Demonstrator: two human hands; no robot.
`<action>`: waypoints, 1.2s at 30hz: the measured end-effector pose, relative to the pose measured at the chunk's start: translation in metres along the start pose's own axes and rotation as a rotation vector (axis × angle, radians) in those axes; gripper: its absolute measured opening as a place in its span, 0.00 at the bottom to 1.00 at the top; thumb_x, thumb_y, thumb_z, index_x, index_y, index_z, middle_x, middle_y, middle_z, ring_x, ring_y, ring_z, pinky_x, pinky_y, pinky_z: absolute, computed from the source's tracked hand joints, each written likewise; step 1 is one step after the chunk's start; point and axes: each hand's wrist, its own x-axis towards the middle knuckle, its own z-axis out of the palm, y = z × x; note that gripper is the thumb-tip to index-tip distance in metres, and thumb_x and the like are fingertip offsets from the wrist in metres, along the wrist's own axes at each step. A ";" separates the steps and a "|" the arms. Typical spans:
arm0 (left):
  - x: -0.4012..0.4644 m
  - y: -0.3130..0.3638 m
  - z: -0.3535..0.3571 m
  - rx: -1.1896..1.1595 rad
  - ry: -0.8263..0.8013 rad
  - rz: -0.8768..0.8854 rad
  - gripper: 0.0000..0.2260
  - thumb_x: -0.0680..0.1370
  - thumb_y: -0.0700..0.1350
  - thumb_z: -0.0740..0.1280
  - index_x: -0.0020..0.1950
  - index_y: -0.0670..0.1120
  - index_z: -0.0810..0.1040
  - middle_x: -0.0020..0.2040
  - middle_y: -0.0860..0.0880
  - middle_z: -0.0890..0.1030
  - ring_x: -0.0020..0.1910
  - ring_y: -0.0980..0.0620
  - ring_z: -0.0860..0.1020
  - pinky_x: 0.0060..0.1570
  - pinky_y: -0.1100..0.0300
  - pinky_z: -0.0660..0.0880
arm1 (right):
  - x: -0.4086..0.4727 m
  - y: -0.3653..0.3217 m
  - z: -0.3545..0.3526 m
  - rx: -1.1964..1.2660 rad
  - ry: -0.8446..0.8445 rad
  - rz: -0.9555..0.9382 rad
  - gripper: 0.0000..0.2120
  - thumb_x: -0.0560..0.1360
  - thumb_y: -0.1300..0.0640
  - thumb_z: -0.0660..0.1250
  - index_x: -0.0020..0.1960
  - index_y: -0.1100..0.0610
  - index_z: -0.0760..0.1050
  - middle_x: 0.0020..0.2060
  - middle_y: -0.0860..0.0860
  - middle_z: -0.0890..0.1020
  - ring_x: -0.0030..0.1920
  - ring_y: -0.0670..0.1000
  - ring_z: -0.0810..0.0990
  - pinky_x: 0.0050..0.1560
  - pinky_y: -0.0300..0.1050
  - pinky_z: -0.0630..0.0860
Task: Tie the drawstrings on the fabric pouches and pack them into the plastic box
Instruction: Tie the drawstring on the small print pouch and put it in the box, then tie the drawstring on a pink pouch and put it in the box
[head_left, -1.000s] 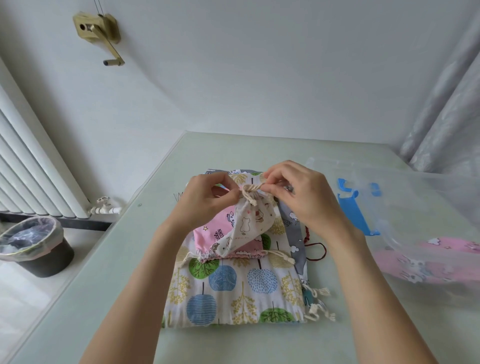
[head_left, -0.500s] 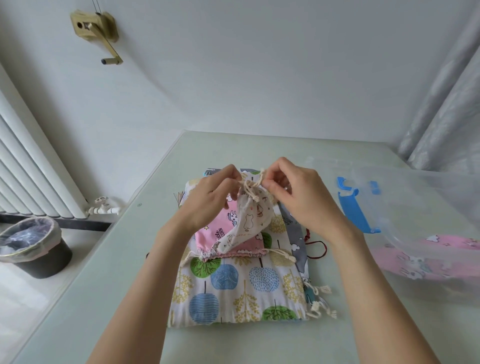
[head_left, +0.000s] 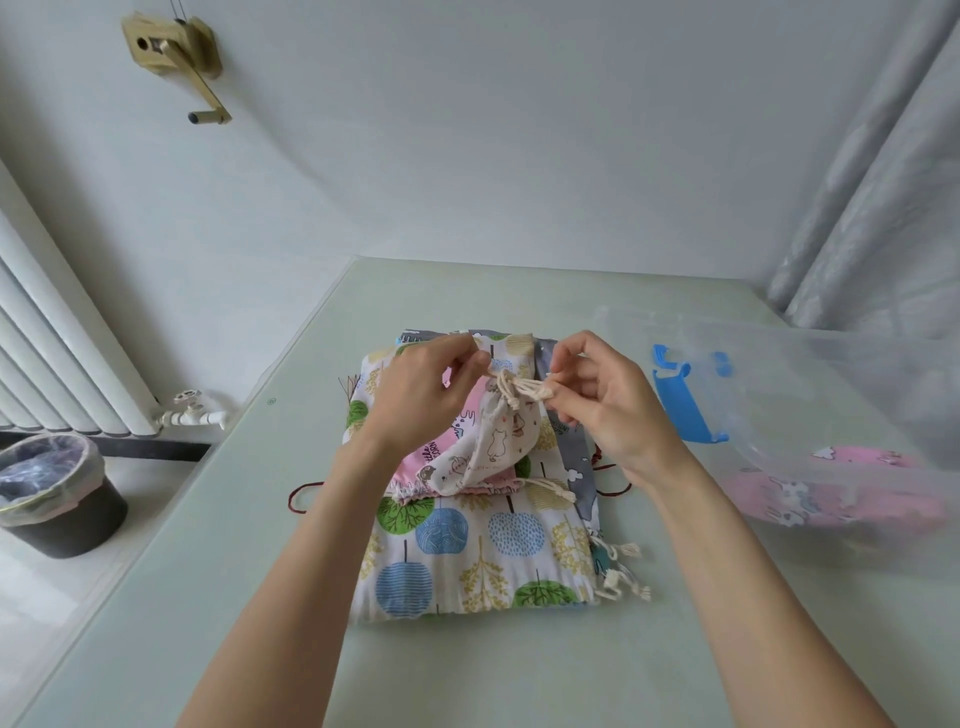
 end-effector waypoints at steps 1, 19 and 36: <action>-0.001 0.001 0.001 -0.020 -0.024 0.013 0.16 0.79 0.51 0.58 0.38 0.43 0.73 0.35 0.49 0.79 0.30 0.55 0.73 0.31 0.59 0.70 | -0.003 0.001 -0.001 -0.011 0.009 0.025 0.10 0.74 0.69 0.66 0.42 0.54 0.71 0.34 0.51 0.76 0.33 0.49 0.73 0.33 0.37 0.71; -0.036 0.018 0.016 0.244 -0.560 -0.323 0.20 0.77 0.49 0.64 0.68 0.44 0.70 0.61 0.45 0.78 0.54 0.48 0.77 0.47 0.60 0.73 | -0.075 0.013 0.001 -0.856 -0.194 0.302 0.28 0.72 0.43 0.69 0.69 0.42 0.62 0.61 0.55 0.72 0.61 0.57 0.73 0.56 0.47 0.70; 0.064 0.192 0.083 0.114 -0.300 -0.042 0.25 0.73 0.57 0.68 0.66 0.51 0.66 0.51 0.52 0.82 0.47 0.47 0.79 0.42 0.57 0.70 | -0.068 -0.050 -0.209 -0.887 0.424 0.053 0.22 0.67 0.58 0.76 0.59 0.57 0.76 0.55 0.56 0.76 0.54 0.55 0.75 0.51 0.38 0.67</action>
